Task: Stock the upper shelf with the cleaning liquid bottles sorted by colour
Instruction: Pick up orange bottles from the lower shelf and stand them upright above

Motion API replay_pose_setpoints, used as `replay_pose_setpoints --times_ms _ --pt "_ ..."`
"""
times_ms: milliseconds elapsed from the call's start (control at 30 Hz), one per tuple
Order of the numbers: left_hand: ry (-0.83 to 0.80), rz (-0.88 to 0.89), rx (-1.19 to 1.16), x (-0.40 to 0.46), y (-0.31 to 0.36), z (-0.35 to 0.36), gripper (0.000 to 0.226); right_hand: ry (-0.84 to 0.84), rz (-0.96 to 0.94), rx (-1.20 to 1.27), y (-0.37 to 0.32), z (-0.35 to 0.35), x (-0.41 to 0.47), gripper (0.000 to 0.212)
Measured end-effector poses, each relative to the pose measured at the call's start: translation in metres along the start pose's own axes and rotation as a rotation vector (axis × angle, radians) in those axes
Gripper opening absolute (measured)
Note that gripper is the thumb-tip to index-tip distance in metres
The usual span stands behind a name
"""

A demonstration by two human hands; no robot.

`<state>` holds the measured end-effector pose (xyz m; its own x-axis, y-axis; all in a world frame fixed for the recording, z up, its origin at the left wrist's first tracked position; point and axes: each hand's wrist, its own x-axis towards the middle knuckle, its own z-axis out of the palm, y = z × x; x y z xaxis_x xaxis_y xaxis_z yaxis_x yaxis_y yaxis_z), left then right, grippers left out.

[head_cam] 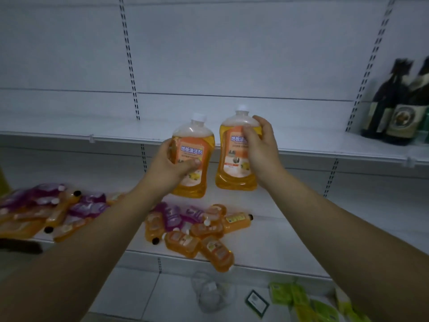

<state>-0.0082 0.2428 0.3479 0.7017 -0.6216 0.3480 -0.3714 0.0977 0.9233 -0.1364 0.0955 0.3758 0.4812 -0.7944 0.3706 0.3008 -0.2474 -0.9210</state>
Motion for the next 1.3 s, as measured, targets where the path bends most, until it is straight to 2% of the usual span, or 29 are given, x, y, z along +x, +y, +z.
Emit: replay_pose_setpoints --times_ms 200,400,633,933,1067,1133,1200,1300 --pt "0.132 0.079 0.076 0.050 0.011 -0.018 0.047 -0.065 -0.065 0.016 -0.013 0.031 0.064 0.038" --pt "0.229 0.093 0.119 0.094 0.011 -0.056 0.058 -0.132 -0.060 0.031 -0.007 0.078 0.104 0.044" --pt "0.292 0.068 0.131 0.144 -0.020 -0.123 0.071 -0.179 -0.051 0.019 0.024 0.150 0.129 0.043" --pt "0.237 0.061 0.138 0.221 -0.064 -0.229 0.070 -0.132 -0.188 -0.093 0.046 0.280 0.146 0.040" --pt "0.181 0.030 0.145 0.258 -0.085 -0.273 0.069 -0.063 -0.152 -0.100 0.064 0.332 0.163 0.042" --pt "0.154 0.025 0.133 0.275 -0.097 -0.290 0.069 -0.040 -0.155 -0.148 0.078 0.354 0.172 0.050" --pt "0.117 0.008 0.120 0.293 -0.107 -0.304 0.068 -0.072 -0.145 -0.207 0.088 0.371 0.182 0.068" --pt "-0.031 -0.048 0.187 0.316 -0.119 -0.321 0.077 -0.145 -0.106 -0.374 0.096 0.388 0.202 0.084"
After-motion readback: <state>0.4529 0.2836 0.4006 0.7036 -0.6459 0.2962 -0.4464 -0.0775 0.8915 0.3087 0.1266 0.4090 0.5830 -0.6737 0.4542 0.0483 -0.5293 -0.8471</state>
